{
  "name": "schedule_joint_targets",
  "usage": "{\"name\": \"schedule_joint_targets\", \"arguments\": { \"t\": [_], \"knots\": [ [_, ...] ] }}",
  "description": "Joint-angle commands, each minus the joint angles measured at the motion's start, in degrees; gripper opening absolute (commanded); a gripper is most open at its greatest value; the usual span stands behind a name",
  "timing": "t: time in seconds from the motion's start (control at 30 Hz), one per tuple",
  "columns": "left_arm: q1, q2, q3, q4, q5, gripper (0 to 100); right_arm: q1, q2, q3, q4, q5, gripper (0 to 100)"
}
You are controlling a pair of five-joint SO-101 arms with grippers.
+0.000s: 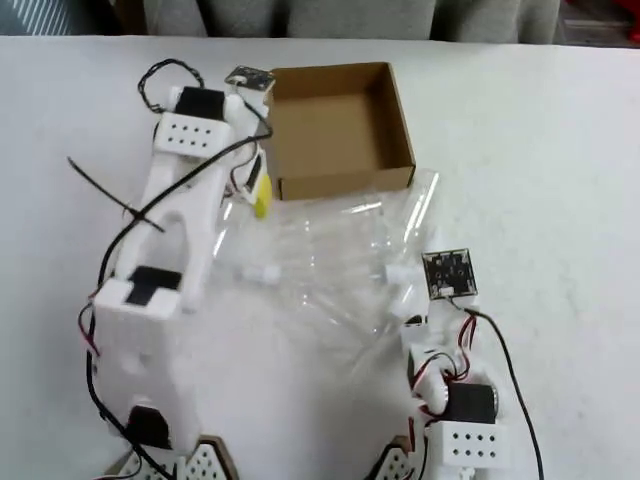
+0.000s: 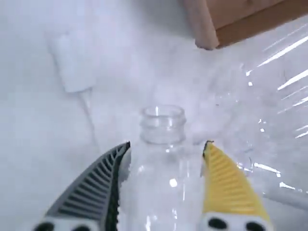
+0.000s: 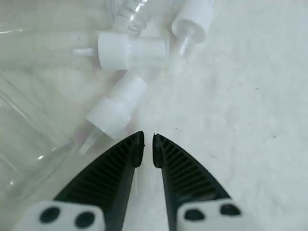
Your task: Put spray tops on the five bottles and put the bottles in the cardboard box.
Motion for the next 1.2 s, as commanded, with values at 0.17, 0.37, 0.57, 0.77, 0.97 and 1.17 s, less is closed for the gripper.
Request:
{"name": "schedule_joint_targets", "arguments": {
  "t": [0.17, 0.37, 0.57, 0.77, 0.97, 1.17],
  "knots": [
    [-2.15, -27.38, 35.34, -25.32, 0.62, 2, 0.04, -0.22, 0.35, -0.84, 0.53, 1.7],
    [-2.15, -41.27, 54.42, -38.77, 0.62, 2, -0.04, -0.22, 0.35, -0.84, 0.53, 1.8],
    [-2.15, -50.77, 68.13, -48.35, 0.62, 2, 0.31, -0.22, 0.09, -1.10, 0.53, 1.6],
    [-4.00, -58.86, 82.11, -63.38, 0.70, 2, 2.68, -0.31, -4.13, -3.47, 0.62, 1.8],
    [-12.26, -70.29, 91.08, -73.05, 8.62, 2, 3.38, 0.22, -5.45, -13.41, 1.76, 1.9],
    [-15.60, -78.99, 99.34, -78.59, 14.59, 2, 1.01, 7.08, -20.40, -9.01, 3.43, 1.9]
  ]
}}
